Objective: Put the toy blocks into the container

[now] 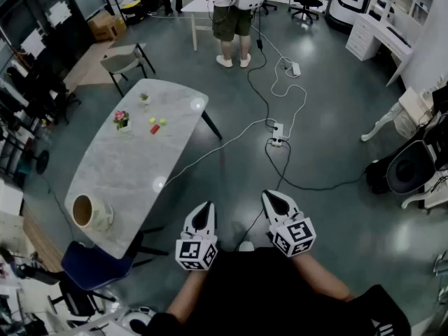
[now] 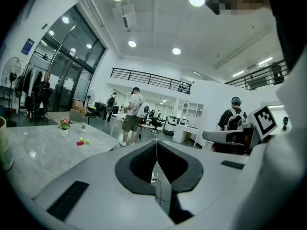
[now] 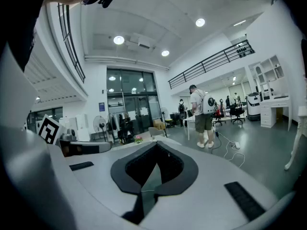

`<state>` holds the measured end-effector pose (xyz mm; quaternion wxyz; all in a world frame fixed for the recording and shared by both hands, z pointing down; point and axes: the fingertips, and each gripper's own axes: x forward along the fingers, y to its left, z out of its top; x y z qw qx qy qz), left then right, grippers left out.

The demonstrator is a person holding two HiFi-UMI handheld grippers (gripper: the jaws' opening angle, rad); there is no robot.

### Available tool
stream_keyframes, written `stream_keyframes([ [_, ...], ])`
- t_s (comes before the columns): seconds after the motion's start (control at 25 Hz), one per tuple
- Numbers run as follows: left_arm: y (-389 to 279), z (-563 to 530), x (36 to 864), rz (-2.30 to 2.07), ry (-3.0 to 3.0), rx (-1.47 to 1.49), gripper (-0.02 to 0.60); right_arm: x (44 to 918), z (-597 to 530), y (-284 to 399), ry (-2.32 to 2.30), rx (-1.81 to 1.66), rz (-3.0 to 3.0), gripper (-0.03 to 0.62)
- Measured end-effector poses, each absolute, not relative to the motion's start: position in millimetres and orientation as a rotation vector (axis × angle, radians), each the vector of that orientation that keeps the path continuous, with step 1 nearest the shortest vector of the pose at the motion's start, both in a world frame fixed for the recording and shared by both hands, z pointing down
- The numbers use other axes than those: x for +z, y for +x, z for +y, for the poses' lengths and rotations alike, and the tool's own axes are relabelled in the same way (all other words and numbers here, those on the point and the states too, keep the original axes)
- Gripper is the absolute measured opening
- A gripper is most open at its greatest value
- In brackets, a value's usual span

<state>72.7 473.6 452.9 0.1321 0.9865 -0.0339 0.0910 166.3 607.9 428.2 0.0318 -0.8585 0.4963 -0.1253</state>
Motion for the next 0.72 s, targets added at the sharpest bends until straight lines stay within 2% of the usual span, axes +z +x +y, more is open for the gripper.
stream_keyframes([
  [0.72, 82, 453, 446, -0.104, 2.879, 0.214, 0.005, 419, 590, 172, -2.660, -0.323, 1.556, 0.000],
])
